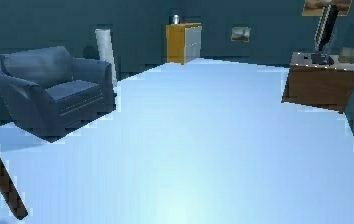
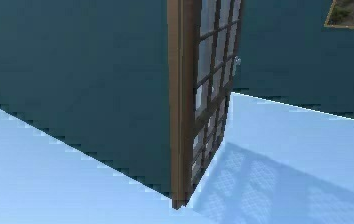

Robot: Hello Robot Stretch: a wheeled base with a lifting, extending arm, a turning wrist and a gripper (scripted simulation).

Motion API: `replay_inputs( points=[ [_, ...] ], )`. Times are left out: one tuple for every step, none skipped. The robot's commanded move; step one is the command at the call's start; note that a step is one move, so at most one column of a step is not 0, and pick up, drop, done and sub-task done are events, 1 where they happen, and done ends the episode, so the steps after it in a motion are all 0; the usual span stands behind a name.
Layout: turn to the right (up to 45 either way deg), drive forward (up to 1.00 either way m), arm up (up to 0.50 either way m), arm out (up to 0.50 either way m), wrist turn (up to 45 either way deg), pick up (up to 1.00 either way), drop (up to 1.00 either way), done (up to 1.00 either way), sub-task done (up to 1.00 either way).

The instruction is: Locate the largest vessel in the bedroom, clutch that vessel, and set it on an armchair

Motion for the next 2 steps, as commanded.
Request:
replay_inputs(
  points=[
    [3.0,0.0,0.0,0.0,0.0,0.0,0.0,0.0,0.0],
    [0.0,1.0,0.0,0.0,0.0,0.0,0.0,0.0,0.0]
  ],
)
